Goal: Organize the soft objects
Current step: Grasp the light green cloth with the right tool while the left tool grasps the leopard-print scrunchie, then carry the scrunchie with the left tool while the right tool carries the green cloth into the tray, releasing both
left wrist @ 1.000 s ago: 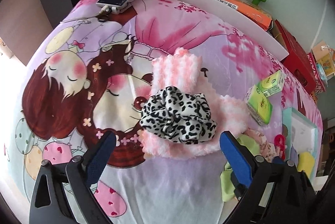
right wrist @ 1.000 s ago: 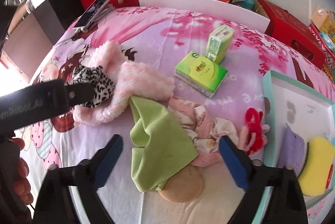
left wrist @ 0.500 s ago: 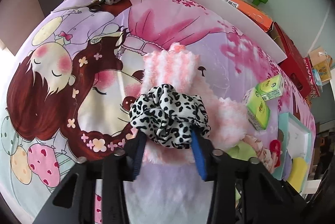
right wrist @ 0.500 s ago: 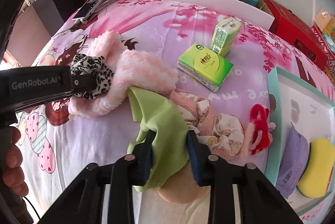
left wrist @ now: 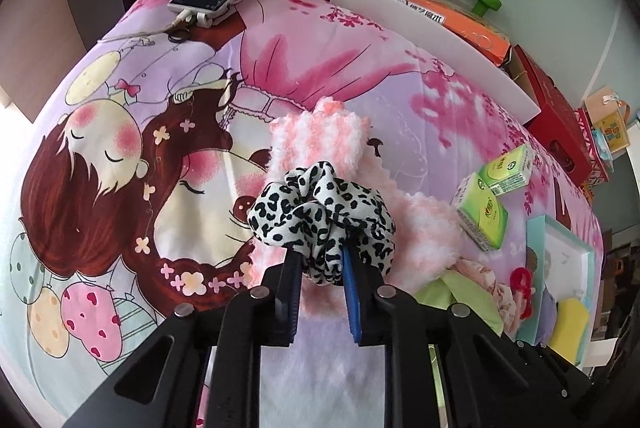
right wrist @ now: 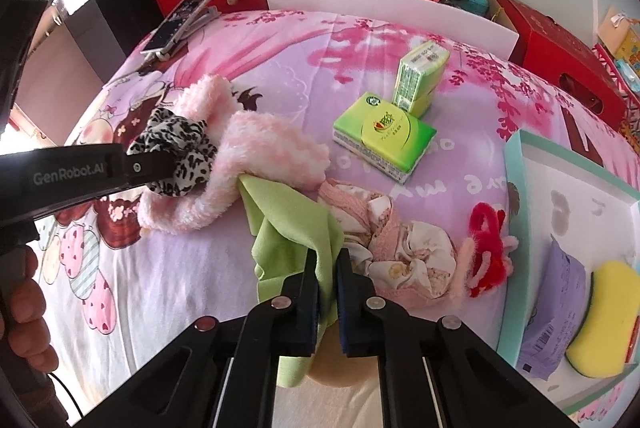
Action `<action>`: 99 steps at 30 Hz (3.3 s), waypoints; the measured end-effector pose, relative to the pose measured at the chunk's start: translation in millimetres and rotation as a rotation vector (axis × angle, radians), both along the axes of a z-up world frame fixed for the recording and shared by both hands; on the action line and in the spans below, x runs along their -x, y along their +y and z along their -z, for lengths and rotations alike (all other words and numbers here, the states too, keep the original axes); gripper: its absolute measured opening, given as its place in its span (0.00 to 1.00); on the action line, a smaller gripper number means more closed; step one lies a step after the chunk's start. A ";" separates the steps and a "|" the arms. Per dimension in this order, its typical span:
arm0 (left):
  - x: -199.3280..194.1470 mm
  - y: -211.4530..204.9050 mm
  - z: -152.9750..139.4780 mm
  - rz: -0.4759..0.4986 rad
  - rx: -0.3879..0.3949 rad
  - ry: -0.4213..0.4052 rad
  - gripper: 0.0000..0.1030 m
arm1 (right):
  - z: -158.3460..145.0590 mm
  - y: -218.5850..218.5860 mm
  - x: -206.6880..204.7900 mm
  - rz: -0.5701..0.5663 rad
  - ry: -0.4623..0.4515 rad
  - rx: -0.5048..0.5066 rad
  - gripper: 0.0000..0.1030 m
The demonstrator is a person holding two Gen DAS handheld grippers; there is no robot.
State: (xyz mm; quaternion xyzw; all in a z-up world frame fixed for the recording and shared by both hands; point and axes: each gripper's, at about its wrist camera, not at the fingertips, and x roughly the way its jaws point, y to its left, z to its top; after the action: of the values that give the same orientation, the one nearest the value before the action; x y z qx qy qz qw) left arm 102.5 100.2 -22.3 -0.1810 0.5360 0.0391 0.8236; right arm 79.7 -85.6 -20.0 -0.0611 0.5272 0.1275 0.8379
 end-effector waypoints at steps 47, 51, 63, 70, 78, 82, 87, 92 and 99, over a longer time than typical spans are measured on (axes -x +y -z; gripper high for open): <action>21.9 -133.4 -93.1 0.291 -0.095 -0.261 0.17 | -79.9 -211.0 6.8 0.477 -0.200 -0.092 0.07; 18.5 -162.4 -89.9 0.347 -0.089 -0.253 0.17 | -78.6 -243.0 9.4 0.556 -0.199 -0.095 0.07; 5.9 -245.0 -71.9 0.507 -0.077 -0.211 0.17 | -81.1 -293.6 11.8 0.674 -0.226 -0.047 0.07; -5.8 -273.8 -56.9 0.549 -0.105 -0.196 0.17 | -81.1 -304.3 5.4 0.689 -0.241 -0.006 0.07; -18.3 -284.5 -38.8 0.553 -0.097 -0.181 0.17 | -66.6 -305.1 -4.9 0.681 -0.254 0.001 0.07; -22.6 -286.4 -28.1 0.555 -0.094 -0.157 0.17 | -52.9 -304.0 -11.3 0.674 -0.224 0.006 0.07; -25.2 -286.7 -20.0 0.557 -0.102 -0.140 0.17 | -36.3 -304.4 -16.3 0.679 -0.167 0.031 0.07; -26.5 -289.6 -12.4 0.566 -0.105 -0.118 0.17 | -26.9 -309.0 -16.5 0.696 -0.125 0.035 0.07; -25.5 -296.5 -5.1 0.586 -0.120 -0.093 0.18 | -22.3 -310.7 -16.1 0.702 -0.091 0.039 0.07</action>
State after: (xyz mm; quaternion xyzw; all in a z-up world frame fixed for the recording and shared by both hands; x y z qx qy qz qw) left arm 128.0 -196.3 -17.2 0.0289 0.5239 -0.1771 0.8327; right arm 95.8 -396.3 2.2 0.1024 0.4805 -0.1811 0.8520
